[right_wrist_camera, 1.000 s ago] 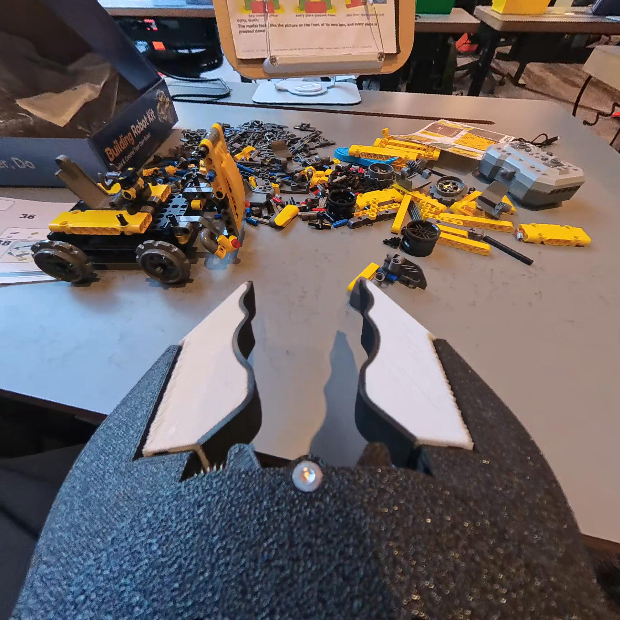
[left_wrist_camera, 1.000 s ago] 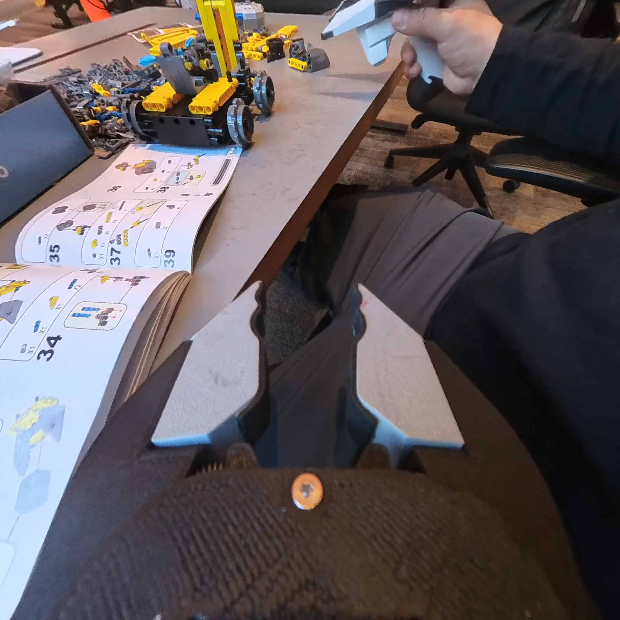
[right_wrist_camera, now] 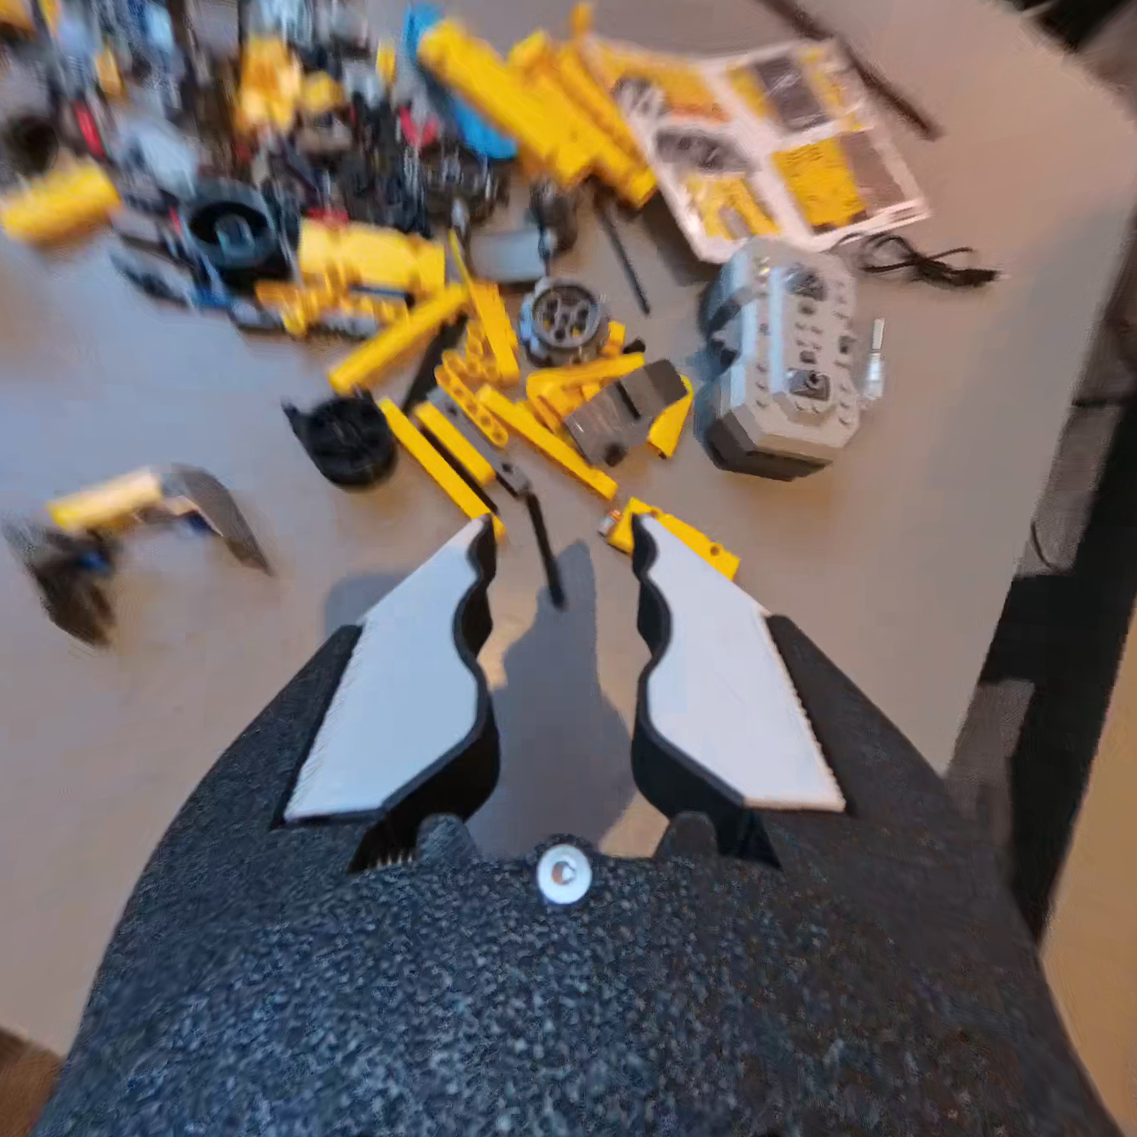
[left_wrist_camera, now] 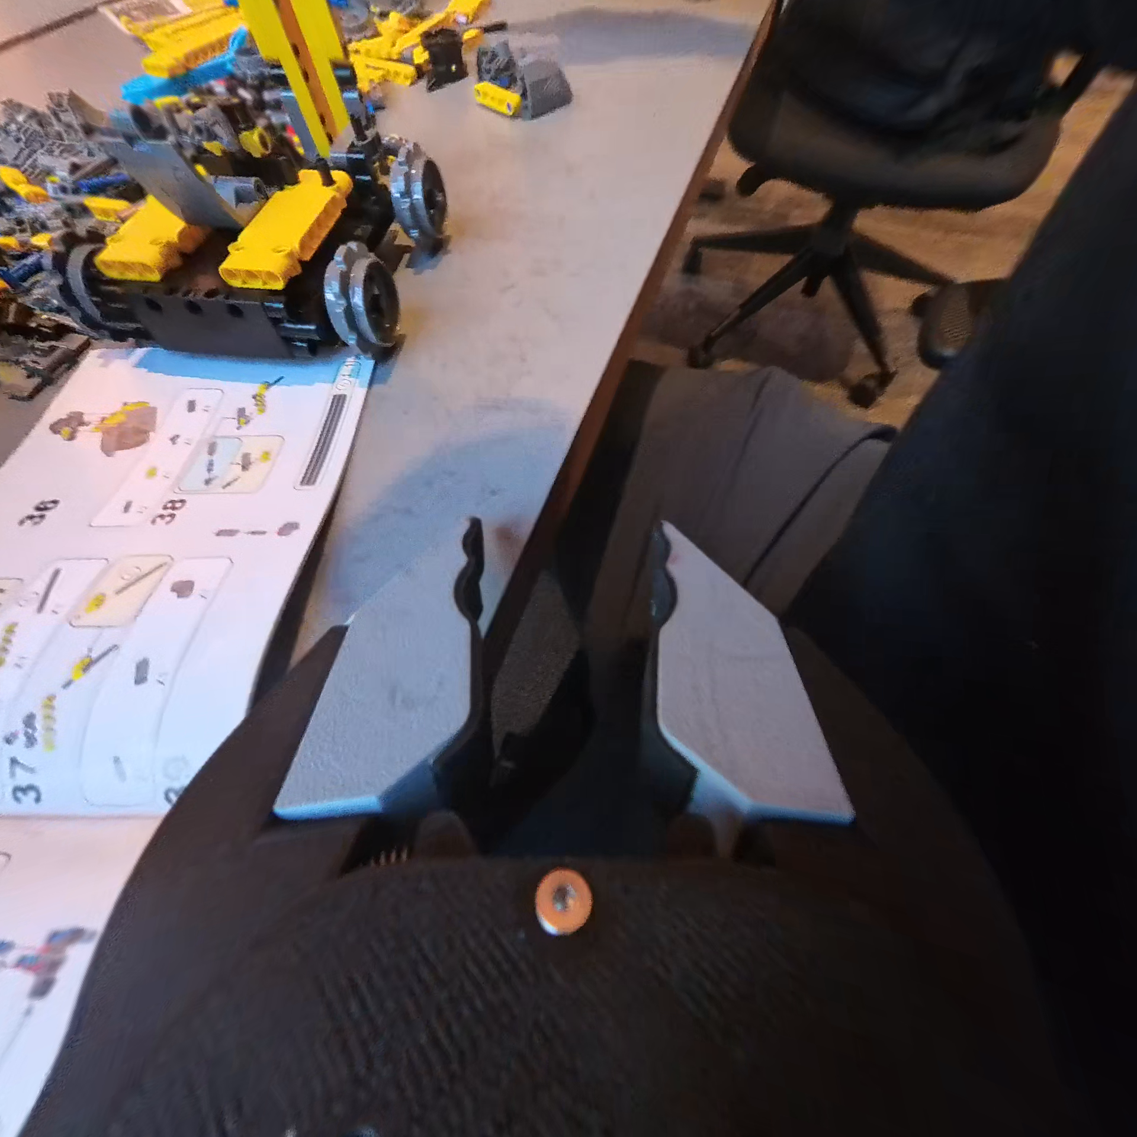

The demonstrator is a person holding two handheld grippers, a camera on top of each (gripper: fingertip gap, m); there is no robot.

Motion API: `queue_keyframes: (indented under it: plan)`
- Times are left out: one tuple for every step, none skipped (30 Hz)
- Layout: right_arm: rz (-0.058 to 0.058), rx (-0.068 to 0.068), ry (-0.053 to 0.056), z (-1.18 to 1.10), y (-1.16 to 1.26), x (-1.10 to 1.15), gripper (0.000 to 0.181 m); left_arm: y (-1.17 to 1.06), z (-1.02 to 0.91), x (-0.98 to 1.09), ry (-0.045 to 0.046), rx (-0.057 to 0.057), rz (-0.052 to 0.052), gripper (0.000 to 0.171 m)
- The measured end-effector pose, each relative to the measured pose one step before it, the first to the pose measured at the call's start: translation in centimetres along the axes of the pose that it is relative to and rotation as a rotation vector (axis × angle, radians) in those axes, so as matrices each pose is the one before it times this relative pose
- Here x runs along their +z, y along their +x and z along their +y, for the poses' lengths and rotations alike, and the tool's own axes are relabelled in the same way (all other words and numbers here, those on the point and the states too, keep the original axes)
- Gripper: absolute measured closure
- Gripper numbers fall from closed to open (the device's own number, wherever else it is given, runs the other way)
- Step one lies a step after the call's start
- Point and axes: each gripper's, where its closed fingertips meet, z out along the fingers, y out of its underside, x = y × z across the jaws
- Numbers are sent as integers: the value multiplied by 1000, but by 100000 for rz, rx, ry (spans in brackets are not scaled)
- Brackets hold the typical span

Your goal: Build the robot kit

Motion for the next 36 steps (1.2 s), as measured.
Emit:
queue_keyframes:
  plan:
    - [-4183,-7588,-7930,776,1211,745,140,-151,-132,394,-1918,606,-499,122]
    - [-2046,-6794,-8239,894,1365,719,130,43,-235,439,-1383,61,449,127]
    - [-4188,-6442,-7579,871,797,691,129,90,-359,478,-468,-419,243,129]
    - [-2213,-5483,-6066,668,897,604,130,202,-496,432,320,-702,183,126]
    - [-865,-3715,-4110,343,905,420,130,303,-638,357,1159,-608,-34,116]
    - [-3553,-2084,-2050,13,283,178,130,410,-536,266,986,-410,121,116]
    - [-4289,-1504,-609,-178,-21,0,130,461,-489,186,1371,-473,123,116]
    - [-2665,-2016,-265,-202,40,-18,130,378,-371,131,1575,-224,-330,116]
    - [-3327,-2798,-1338,64,-237,114,131,231,-175,134,998,-3,-1018,116]
    - [-3075,-2902,-3211,373,-273,312,133,80,117,175,-408,-52,-1548,115]
    - [-1839,-2430,-3438,381,-94,456,134,24,275,157,-1455,190,-1944,113]
    - [-2639,-1787,-2591,265,-222,459,134,5,163,49,-896,643,-2588,113]
    - [-3103,-405,445,-209,-243,138,141,31,-10,-65,324,437,-2807,113]
    - [-205,-519,857,-290,109,56,141,213,-113,-114,1237,-617,-1660,114]
    - [-854,-1306,407,-192,-246,59,148,425,-65,-67,1437,-1947,84,113]
    - [-981,-1355,-181,-50,-440,18,156,545,97,23,755,-2974,1316,110]
    - [1964,-252,-331,54,-43,-45,156,579,291,77,-369,-3104,1995,107]
    - [1593,900,-227,162,-126,-72,156,425,338,51,-488,-2265,1157,105]
    - [373,807,-174,288,-391,-94,156,291,270,-23,-224,-1069,280,105]
    - [2807,829,147,344,-61,-166,156,231,158,-116,-25,-120,-73,105]
    - [4329,1533,-12,448,193,-271,156,185,21,-207,464,470,-278,105]
    - [3548,2364,1253,306,92,-437,156,128,-54,-268,782,581,-273,105]
    - [2483,3029,3221,15,-59,-613,156,88,-76,-284,873,444,-63,106]
    - [2769,3311,4083,-152,20,-745,156,43,-99,-294,952,157,124,106]
    - [3478,3157,3959,-190,147,-786,156,9,-114,-288,1096,-174,303,106]
    - [3998,2799,3830,-234,260,-781,156,15,-162,-281,1334,-391,523,106]
    - [4113,2835,3527,-241,298,-739,156,15,-187,-248,1371,-460,633,106]
    - [2651,3111,2658,-146,105,-671,156,50,-188,-225,1163,-215,721,106]
    - [962,2871,2345,-140,-187,-630,156,42,-169,-199,903,344,434,106]
    - [510,2200,2432,-176,-359,-625,156,41,-132,-183,739,958,174,106]
    - [-9,1680,1844,-139,-552,-635,156,1,-76,-170,465,1057,-64,107]
    - [-368,1038,1480,-191,-748,-680,156,-84,-24,-138,219,543,-427,107]
    - [-588,-8,1833,-372,-937,-723,156,-131,65,-111,55,-460,-448,107]
    - [-1291,-715,1987,-559,-1201,-750,156,-34,158,-94,-234,-1498,709,106]
    - [-1837,-1069,1753,-729,-1407,-696,156,71,190,-106,-110,-2335,1579,105]
    - [-1639,-1331,1664,-870,-1483,-590,156,-21,136,-128,419,-2802,1087,105]
